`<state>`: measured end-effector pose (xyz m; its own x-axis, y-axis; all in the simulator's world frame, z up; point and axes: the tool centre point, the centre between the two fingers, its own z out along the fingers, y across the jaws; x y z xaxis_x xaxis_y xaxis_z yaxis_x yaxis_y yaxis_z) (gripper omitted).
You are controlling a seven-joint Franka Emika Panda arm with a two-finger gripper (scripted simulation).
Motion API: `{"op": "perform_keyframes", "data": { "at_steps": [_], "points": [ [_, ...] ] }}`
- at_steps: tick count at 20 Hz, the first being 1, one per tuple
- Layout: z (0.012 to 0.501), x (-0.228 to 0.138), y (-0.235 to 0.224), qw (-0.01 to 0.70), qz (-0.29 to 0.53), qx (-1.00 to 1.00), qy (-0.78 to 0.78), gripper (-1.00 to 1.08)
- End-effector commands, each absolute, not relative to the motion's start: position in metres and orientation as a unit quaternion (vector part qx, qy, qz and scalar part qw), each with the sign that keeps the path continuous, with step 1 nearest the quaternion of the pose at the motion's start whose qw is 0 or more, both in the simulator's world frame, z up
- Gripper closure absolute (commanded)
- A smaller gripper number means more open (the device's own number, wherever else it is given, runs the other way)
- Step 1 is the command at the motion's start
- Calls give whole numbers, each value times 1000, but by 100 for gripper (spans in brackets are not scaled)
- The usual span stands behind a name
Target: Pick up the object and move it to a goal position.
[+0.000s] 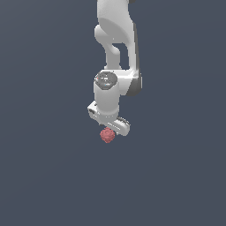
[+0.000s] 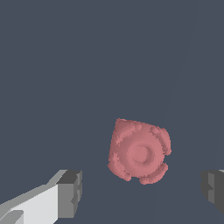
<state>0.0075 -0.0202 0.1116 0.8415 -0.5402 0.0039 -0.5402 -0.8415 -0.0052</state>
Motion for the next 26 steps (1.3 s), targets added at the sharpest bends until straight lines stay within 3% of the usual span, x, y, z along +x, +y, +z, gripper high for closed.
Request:
{"op": "perform_keyframes", "data": {
  "at_steps": [1, 18, 26],
  "points": [
    [105, 7, -23, 2, -2, -950, 312, -92],
    [86, 4, -30, 0, 0, -927, 375, -92],
    [50, 2, -30, 0, 0, -926, 377, -92]
  ]
}}
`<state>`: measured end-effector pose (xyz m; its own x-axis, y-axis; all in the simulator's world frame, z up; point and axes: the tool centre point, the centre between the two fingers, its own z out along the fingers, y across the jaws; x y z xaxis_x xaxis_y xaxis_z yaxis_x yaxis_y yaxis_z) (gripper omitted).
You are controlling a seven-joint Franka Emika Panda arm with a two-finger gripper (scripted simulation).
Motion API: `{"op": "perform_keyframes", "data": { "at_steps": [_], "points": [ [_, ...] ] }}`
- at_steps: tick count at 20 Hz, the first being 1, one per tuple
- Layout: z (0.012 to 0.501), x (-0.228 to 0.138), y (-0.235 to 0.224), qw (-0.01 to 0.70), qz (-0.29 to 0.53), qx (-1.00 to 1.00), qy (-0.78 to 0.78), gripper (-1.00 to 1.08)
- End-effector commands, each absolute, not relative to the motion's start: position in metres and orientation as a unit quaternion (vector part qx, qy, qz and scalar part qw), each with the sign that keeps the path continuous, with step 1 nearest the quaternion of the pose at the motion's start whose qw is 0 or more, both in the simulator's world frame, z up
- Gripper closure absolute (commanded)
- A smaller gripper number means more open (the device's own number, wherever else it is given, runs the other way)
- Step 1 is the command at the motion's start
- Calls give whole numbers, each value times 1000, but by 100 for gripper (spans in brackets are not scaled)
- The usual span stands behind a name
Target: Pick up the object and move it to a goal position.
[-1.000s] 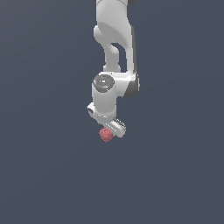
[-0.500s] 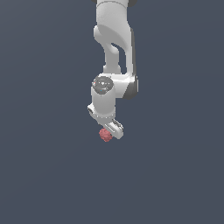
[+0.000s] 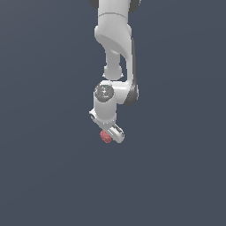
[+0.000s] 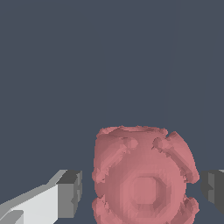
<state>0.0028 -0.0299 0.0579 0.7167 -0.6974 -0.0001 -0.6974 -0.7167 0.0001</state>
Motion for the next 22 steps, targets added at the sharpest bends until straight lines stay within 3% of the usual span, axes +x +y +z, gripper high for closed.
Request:
{"op": "perform_keyframes", "data": {
  "at_steps": [1, 6, 7, 22],
  "points": [
    [47, 2, -30, 0, 0, 926, -377, -92],
    [39, 4, -30, 0, 0, 926, -377, -92],
    [39, 4, -30, 0, 0, 926, -377, 108],
    [46, 2, -29, 0, 0, 926, -377, 108]
  ]
}}
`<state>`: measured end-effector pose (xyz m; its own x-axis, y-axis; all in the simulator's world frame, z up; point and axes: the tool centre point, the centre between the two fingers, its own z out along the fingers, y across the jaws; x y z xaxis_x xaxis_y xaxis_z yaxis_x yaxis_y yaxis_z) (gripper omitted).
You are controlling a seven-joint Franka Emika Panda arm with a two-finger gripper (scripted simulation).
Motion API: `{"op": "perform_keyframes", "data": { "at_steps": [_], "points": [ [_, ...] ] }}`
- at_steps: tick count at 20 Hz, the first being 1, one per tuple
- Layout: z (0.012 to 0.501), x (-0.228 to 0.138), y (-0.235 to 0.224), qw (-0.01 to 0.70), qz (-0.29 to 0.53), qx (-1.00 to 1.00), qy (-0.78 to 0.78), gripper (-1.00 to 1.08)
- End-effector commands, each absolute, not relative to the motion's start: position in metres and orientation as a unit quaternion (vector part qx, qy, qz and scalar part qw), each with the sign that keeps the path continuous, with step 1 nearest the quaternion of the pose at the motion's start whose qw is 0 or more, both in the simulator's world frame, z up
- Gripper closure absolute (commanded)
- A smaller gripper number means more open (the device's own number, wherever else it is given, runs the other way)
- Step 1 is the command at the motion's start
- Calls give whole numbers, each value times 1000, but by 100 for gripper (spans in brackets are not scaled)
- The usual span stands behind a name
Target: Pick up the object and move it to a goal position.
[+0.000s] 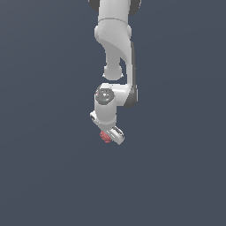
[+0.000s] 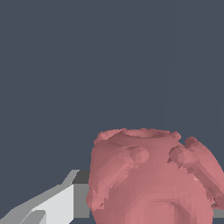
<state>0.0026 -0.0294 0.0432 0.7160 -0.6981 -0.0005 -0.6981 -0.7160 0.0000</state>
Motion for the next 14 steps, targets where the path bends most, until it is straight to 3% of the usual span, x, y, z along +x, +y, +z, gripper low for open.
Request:
{"op": "perform_keyframes", "data": {
  "at_steps": [1, 14],
  "points": [
    [49, 2, -29, 0, 0, -926, 377, 108],
    [129, -18, -29, 1, 0, -926, 377, 108]
  ]
}}
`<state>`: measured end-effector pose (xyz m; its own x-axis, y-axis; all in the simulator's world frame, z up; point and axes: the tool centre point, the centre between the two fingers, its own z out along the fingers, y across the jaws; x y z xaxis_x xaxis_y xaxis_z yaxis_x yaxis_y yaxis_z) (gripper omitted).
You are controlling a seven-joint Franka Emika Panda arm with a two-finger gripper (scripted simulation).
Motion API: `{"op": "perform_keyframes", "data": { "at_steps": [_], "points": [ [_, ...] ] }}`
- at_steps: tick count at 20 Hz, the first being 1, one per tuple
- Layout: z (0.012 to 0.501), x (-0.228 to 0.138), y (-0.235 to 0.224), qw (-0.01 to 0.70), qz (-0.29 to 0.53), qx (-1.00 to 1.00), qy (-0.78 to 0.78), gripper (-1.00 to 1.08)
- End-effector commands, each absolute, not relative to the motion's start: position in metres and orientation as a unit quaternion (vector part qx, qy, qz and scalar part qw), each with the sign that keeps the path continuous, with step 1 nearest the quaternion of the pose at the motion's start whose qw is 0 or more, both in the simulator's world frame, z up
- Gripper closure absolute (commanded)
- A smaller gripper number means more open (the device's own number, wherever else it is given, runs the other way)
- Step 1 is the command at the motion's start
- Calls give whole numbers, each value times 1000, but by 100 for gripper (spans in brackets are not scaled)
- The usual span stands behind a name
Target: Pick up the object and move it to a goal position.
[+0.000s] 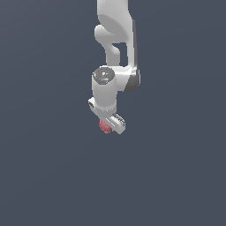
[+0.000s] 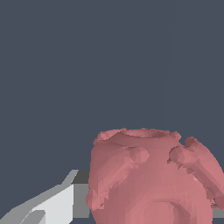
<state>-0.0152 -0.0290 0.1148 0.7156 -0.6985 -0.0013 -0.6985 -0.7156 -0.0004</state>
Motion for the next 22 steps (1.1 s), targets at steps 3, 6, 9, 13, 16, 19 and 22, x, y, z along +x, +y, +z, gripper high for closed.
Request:
{"op": "perform_keyframes", "data": {
  "at_steps": [3, 6, 9, 13, 16, 19, 22],
  "points": [
    [159, -26, -29, 1, 0, -926, 377, 108],
    [191, -34, -29, 1, 0, -926, 377, 108],
    [226, -42, -29, 0, 0, -926, 378, 108],
    [274, -53, -29, 0, 0, -926, 378, 108],
    [308, -61, -29, 0, 0, -926, 378, 108],
    [341, -68, -29, 0, 0, -926, 378, 108],
    [374, -75, -29, 0, 0, -926, 378, 108]
  ]
}}
